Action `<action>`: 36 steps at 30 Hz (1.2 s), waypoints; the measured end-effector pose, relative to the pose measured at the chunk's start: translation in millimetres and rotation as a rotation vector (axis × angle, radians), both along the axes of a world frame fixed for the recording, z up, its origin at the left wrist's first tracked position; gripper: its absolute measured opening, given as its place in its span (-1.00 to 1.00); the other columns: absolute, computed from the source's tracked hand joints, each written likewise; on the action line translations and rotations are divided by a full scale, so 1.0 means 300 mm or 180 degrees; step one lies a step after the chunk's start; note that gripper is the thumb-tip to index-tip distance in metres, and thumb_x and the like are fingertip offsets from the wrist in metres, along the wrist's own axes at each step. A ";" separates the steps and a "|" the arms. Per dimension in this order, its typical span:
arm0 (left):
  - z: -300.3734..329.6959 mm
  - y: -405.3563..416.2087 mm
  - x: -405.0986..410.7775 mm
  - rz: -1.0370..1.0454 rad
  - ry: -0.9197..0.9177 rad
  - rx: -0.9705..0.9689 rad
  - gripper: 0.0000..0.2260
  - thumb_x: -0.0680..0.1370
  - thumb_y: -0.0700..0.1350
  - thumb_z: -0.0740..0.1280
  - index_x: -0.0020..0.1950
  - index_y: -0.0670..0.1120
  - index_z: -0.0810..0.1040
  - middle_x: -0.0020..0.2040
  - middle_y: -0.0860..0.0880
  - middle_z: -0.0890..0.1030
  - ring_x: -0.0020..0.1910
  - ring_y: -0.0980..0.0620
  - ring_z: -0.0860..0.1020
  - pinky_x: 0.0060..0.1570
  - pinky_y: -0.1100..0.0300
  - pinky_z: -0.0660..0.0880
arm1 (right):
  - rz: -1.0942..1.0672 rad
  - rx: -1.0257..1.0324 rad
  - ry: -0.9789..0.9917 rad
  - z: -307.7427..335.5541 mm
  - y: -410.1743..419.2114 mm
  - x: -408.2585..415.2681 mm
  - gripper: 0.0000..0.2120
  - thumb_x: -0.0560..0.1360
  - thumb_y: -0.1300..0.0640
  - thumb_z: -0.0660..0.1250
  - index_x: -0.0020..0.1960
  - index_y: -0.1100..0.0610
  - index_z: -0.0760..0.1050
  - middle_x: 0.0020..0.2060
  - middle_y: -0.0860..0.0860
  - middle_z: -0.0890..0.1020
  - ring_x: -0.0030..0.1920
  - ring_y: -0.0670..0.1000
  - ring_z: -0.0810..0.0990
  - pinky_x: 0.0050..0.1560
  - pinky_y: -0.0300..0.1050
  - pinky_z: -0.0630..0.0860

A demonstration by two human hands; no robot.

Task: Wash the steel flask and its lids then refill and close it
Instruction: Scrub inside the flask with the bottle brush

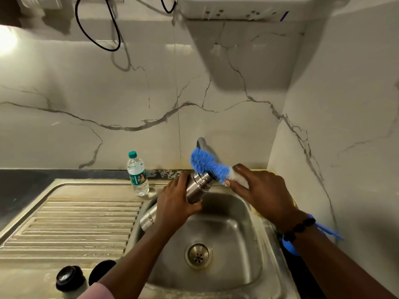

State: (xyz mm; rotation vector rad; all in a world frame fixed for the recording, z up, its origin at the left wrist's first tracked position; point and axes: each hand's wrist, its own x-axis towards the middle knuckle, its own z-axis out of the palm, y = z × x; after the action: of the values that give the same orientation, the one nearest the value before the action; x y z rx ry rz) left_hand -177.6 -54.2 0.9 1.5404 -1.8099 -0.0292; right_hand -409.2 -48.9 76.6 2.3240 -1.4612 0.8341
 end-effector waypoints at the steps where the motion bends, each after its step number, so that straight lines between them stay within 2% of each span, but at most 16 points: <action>1: -0.002 -0.003 -0.002 0.0113 -0.0018 0.0001 -0.28 0.31 0.10 0.56 0.39 -0.01 0.37 0.19 -0.03 0.60 0.10 -0.04 0.59 0.06 0.03 0.53 | 0.0122 -0.0238 0.0094 -0.022 0.004 0.007 -0.60 0.52 -0.21 0.28 0.21 0.02 0.56 -0.38 -0.01 0.65 -0.44 0.00 0.58 -0.47 -0.13 0.49; 3: 0.000 -0.011 0.001 0.0367 0.0134 0.0008 -0.33 0.32 0.08 0.57 0.34 -0.02 0.39 0.15 -0.04 0.61 0.08 -0.05 0.59 0.05 0.01 0.53 | 0.0327 -0.0378 0.0223 -0.066 0.014 0.008 -0.61 0.50 -0.18 0.25 0.15 0.05 0.58 -0.42 -0.05 0.63 -0.52 -0.08 0.52 -0.59 -0.22 0.40; 6: 0.006 -0.030 0.032 0.0581 0.0513 0.0036 -0.38 0.34 0.04 0.58 0.29 -0.05 0.39 0.11 -0.06 0.59 -0.07 0.01 0.54 -0.14 0.14 0.42 | 0.0352 -0.0173 0.0181 -0.119 0.041 -0.022 -0.56 0.53 -0.21 0.14 0.19 0.05 0.57 -0.38 -0.09 0.64 -0.49 -0.15 0.50 -0.49 -0.42 0.15; 7: 0.005 -0.036 0.042 0.0610 0.0563 0.0039 -0.38 0.34 0.04 0.57 0.29 -0.05 0.38 0.11 -0.06 0.59 -0.07 0.03 0.52 -0.15 0.15 0.40 | 0.0375 -0.0203 0.0141 -0.129 0.046 -0.028 -0.55 0.54 -0.20 0.14 0.20 0.06 0.57 -0.36 -0.08 0.65 -0.47 -0.15 0.51 -0.46 -0.42 0.14; 10: 0.002 -0.046 0.043 0.0539 0.0425 -0.0045 -0.39 0.34 0.06 0.56 0.27 -0.02 0.36 0.09 -0.04 0.59 -0.01 -0.04 0.58 -0.12 0.12 0.45 | 0.0416 -0.0399 0.0259 -0.113 0.041 0.008 -0.59 0.54 -0.17 0.19 0.20 0.07 0.57 -0.32 -0.06 0.67 -0.46 -0.14 0.53 -0.48 -0.34 0.28; 13: 0.000 -0.047 0.008 0.0399 0.0116 -0.0123 -0.32 0.32 0.06 0.57 0.34 -0.04 0.38 0.15 -0.05 0.60 0.12 -0.08 0.58 0.07 0.00 0.51 | -0.0016 -0.0517 0.0446 -0.067 0.020 0.085 -0.68 0.49 -0.15 0.38 0.12 0.02 0.57 -0.46 -0.05 0.59 -0.57 -0.08 0.48 -0.58 -0.25 0.23; 15: -0.002 -0.039 -0.011 0.0344 -0.0014 -0.0263 -0.32 0.29 0.05 0.58 0.31 -0.04 0.38 0.13 -0.04 0.61 0.11 -0.08 0.59 0.06 -0.03 0.52 | -0.0303 -0.0452 0.0460 -0.038 0.009 0.108 -0.67 0.46 -0.17 0.41 0.11 0.00 0.57 -0.52 -0.04 0.54 -0.58 -0.04 0.48 -0.56 -0.26 0.24; 17: -0.006 -0.037 -0.003 0.0321 0.0018 -0.0342 -0.33 0.26 0.03 0.60 0.29 -0.05 0.41 0.10 -0.05 0.63 0.08 -0.10 0.61 0.03 -0.03 0.52 | -0.0359 -0.0157 0.0411 -0.015 0.012 0.113 -0.60 0.53 -0.24 0.28 0.26 -0.05 0.51 -0.39 -0.02 0.62 -0.43 -0.02 0.58 -0.46 -0.21 0.36; 19: -0.008 -0.042 0.024 0.0261 0.0032 -0.0355 -0.32 0.25 0.01 0.61 0.29 -0.07 0.42 0.10 -0.07 0.63 0.07 -0.12 0.61 0.05 -0.07 0.54 | -0.0267 0.0376 0.0106 0.007 0.015 0.114 -0.50 0.56 -0.30 0.15 0.40 -0.08 0.39 -0.13 0.00 0.68 -0.15 0.00 0.65 -0.24 -0.14 0.49; 21: -0.005 -0.044 0.054 0.0145 -0.0015 -0.0344 -0.31 0.26 0.02 0.61 0.30 -0.05 0.40 0.10 -0.07 0.63 0.06 -0.10 0.61 0.07 -0.08 0.55 | -0.0189 0.0813 -0.0235 0.033 0.006 0.108 -0.48 0.54 -0.33 0.16 0.40 -0.10 0.39 0.02 -0.03 0.68 0.03 0.00 0.63 -0.05 -0.11 0.50; 23: -0.002 -0.040 0.079 -0.0083 0.0034 -0.0264 -0.29 0.26 0.00 0.60 0.32 0.01 0.36 0.12 -0.02 0.62 0.07 -0.04 0.58 0.08 -0.08 0.54 | -0.0034 0.1231 -0.0447 0.049 -0.019 0.095 -0.52 0.52 -0.35 0.19 0.31 -0.11 0.46 -0.01 -0.07 0.68 0.03 -0.02 0.62 -0.04 -0.10 0.49; 25: 0.001 -0.028 0.101 -0.0363 0.0267 -0.0163 -0.26 0.27 -0.04 0.62 0.33 0.11 0.30 0.13 0.07 0.56 0.06 0.04 0.54 0.09 -0.03 0.51 | 0.0219 0.1627 -0.0655 0.052 -0.048 0.080 -0.59 0.49 -0.37 0.21 0.14 -0.11 0.52 -0.18 -0.07 0.68 -0.14 -0.09 0.64 -0.16 -0.12 0.49; 28: 0.009 -0.016 0.113 -0.0653 0.0911 -0.0057 -0.23 0.27 -0.07 0.63 0.31 0.28 0.28 0.14 0.19 0.53 0.02 0.16 0.58 -0.01 0.23 0.55 | 0.0732 0.2264 -0.1557 0.048 -0.066 0.083 -0.73 0.53 -0.23 0.30 0.00 -0.04 0.55 -0.41 0.00 0.61 -0.44 -0.04 0.55 -0.40 -0.18 0.44; 31: 0.014 -0.011 0.085 -0.0614 0.1485 -0.0071 -0.26 0.26 -0.01 0.61 0.27 0.32 0.27 0.11 0.25 0.54 0.02 0.22 0.58 -0.10 0.42 0.50 | 0.1000 0.2611 -0.2200 0.029 -0.070 0.115 -0.73 0.56 -0.15 0.31 0.07 0.04 0.55 -0.40 0.08 0.53 -0.44 0.00 0.46 -0.47 -0.18 0.38; 33: 0.010 -0.013 0.071 -0.0480 0.1873 -0.0093 -0.28 0.26 0.03 0.59 0.30 0.23 0.29 0.11 0.24 0.56 0.02 0.23 0.59 -0.08 0.39 0.51 | 0.1075 0.2688 -0.2392 0.008 -0.067 0.141 -0.73 0.57 -0.14 0.30 0.12 0.03 0.54 -0.34 0.09 0.55 -0.40 -0.01 0.48 -0.45 -0.15 0.40; 36: 0.011 -0.023 0.065 -0.0362 0.2745 -0.0077 -0.36 0.34 -0.11 0.59 0.27 0.20 0.34 0.09 0.19 0.59 0.03 0.21 0.61 0.00 0.21 0.55 | 0.1004 0.2830 -0.2528 -0.036 -0.056 0.154 -0.77 0.60 -0.02 0.29 0.20 0.06 0.50 -0.24 0.10 0.60 -0.32 -0.03 0.52 -0.35 -0.12 0.43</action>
State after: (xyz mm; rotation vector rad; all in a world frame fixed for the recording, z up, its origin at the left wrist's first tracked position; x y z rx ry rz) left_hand -158.0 -61.0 4.2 1.1342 -1.1818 -0.6244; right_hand -363.1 -65.9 65.9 3.1120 -2.1257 1.5752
